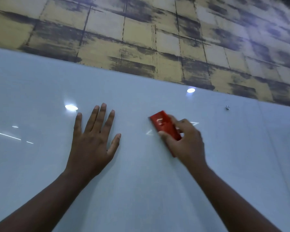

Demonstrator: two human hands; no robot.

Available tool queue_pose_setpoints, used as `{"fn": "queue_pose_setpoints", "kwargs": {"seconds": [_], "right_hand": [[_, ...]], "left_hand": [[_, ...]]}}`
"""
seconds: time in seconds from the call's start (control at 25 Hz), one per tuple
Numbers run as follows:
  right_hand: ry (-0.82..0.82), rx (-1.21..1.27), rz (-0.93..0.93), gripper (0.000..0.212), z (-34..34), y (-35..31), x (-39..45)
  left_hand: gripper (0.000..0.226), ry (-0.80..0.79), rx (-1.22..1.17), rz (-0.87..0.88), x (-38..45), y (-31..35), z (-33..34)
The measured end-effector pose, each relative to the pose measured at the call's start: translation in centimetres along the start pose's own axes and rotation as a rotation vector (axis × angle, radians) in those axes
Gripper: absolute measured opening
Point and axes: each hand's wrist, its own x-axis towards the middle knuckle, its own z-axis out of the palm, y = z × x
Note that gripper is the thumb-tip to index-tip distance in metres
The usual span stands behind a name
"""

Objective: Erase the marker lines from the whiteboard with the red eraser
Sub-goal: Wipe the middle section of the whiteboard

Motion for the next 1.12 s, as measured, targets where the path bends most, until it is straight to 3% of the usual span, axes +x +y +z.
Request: {"fn": "queue_pose_setpoints", "kwargs": {"seconds": [0.16, 0.28, 0.4, 0.56, 0.84, 1.0, 1.12], "right_hand": [[0.183, 0.005, 0.333, 0.068, -5.1, 7.1, 1.4], [0.195, -0.002, 0.502, 0.063, -7.9, 9.7, -0.9], [0.17, 0.001, 0.55, 0.061, -7.5, 9.7, -3.5], [0.142, 0.009, 0.461, 0.061, -4.6, 5.9, -6.1], [-0.106, -0.057, 0.117, 0.069, 0.6, -2.2, -15.8], [-0.241, -0.201, 0.002, 0.07, -0.4, -2.6, -17.6], [-0.16, -0.227, 0.034, 0.07, -1.5, 0.1, -15.7]], "left_hand": [[0.072, 0.01, -0.032, 0.012, -0.7, 0.1, -0.3], [0.071, -0.007, -0.055, 0.008, -1.7, 0.3, -0.7], [0.071, -0.016, -0.077, 0.007, -2.9, 0.5, -1.0], [0.072, -0.032, -0.109, -0.026, -4.6, 1.4, -1.5], [0.073, -0.081, -0.127, -0.068, -7.9, 3.1, -2.6], [0.073, -0.098, -0.133, -0.077, -9.7, 3.9, -3.2], [0.072, -0.087, -0.123, -0.061, -10.9, 4.0, -3.5]]}}
